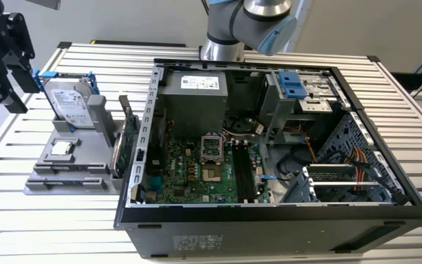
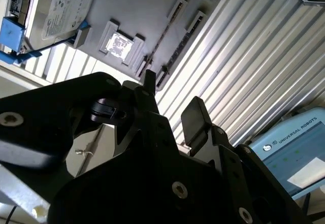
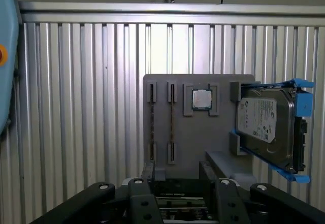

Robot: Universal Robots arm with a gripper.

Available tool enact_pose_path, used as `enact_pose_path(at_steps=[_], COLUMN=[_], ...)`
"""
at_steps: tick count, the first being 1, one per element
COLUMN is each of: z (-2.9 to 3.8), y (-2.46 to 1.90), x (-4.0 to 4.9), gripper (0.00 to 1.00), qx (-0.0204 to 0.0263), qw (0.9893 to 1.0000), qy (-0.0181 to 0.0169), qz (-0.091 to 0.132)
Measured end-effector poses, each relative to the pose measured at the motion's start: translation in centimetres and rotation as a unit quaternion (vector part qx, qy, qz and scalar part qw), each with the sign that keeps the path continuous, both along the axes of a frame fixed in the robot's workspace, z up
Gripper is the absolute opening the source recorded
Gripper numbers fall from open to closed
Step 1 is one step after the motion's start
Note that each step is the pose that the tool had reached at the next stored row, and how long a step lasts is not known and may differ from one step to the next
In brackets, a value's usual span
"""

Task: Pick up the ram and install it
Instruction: 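Pick up the ram and move it above insertion slot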

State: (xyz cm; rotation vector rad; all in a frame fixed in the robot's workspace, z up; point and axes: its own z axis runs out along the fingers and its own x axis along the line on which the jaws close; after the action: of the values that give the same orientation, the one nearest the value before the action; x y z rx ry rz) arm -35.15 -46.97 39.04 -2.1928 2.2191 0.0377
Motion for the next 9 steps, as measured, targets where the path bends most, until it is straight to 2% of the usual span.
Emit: enact_pose_path(at_steps=[9], z=[-0.50], y=[0.00], x=[0.00], gripper=[1.00], qx=[-0.0002], qw=[1.0000], qy=[0.0001], qz=[0.000])
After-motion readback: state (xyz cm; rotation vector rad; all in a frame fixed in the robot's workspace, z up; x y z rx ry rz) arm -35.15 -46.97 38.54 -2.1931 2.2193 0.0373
